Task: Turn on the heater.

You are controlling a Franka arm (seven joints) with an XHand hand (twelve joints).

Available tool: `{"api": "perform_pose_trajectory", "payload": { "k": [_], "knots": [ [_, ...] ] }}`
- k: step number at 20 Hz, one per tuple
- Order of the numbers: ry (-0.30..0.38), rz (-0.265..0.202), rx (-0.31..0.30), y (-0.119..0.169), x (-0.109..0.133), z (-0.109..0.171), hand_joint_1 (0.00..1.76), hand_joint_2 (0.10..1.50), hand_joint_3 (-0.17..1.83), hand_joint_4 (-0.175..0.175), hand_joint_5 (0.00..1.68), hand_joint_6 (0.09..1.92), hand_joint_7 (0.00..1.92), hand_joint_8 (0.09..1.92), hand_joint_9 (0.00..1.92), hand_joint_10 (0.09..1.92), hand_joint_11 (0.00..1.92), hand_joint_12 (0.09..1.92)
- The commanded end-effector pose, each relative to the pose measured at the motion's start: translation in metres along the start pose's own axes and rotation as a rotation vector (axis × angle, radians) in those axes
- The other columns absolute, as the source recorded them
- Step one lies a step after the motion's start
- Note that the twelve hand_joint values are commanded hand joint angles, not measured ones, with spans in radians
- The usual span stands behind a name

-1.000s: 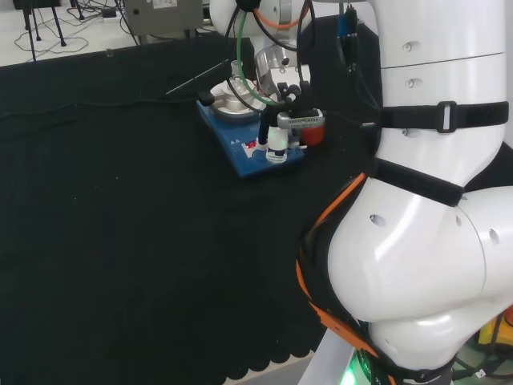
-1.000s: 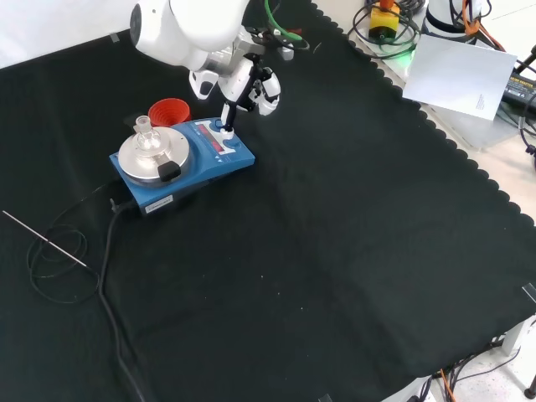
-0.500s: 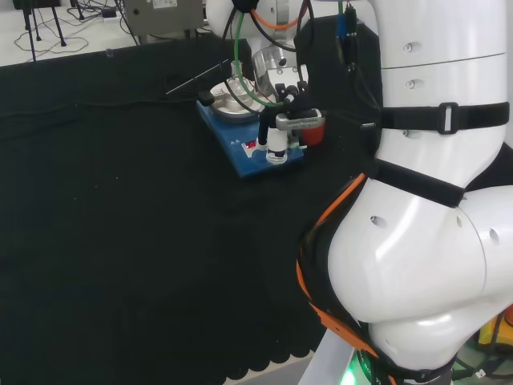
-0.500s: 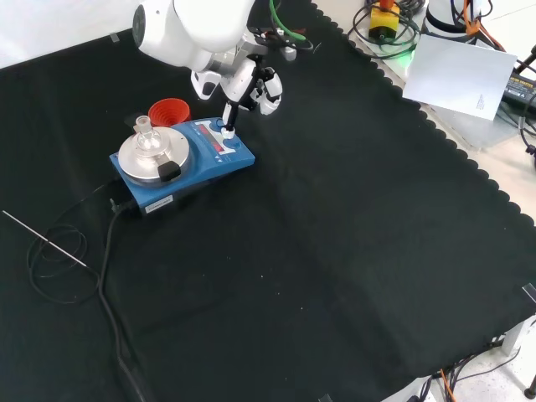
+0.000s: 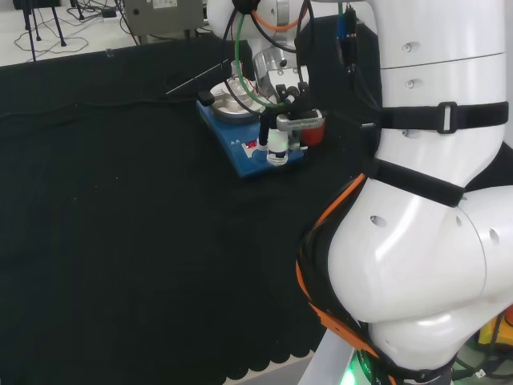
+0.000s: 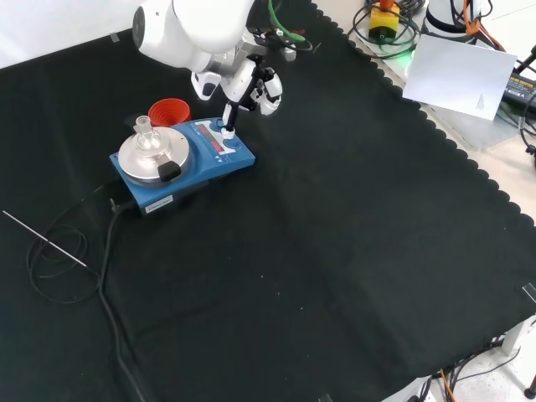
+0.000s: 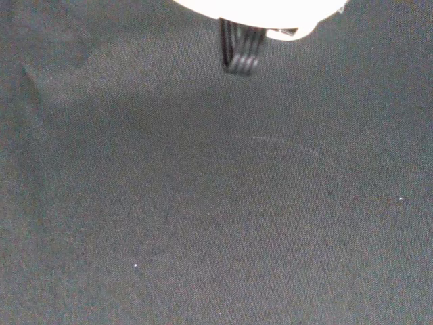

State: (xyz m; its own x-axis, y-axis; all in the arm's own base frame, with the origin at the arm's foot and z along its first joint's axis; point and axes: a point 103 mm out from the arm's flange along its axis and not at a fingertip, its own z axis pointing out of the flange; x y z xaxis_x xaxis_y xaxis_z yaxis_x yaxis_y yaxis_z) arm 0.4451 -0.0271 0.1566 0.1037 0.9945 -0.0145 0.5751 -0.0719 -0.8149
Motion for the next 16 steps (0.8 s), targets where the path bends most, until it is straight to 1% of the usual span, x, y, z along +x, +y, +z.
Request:
{"api": "perform_pose_trajectory", "payload": {
  "k": [1,8,16],
  "knots": [
    [-0.001,0.001,0.005,0.002,0.0,0.002,1.4,0.68,1.05,-0.018,0.25,0.09,1.46,1.69,1.54,1.44,1.37,1.34],
    [0.004,-0.003,0.002,0.002,0.0,0.001,1.4,0.68,1.05,-0.018,0.25,0.09,1.46,1.69,1.54,1.44,1.37,1.34],
    [0.013,-0.01,-0.028,-0.014,0.0,-0.013,1.41,0.68,1.05,-0.019,0.26,0.09,1.46,1.69,1.54,1.44,1.37,1.34]
  ]
}}
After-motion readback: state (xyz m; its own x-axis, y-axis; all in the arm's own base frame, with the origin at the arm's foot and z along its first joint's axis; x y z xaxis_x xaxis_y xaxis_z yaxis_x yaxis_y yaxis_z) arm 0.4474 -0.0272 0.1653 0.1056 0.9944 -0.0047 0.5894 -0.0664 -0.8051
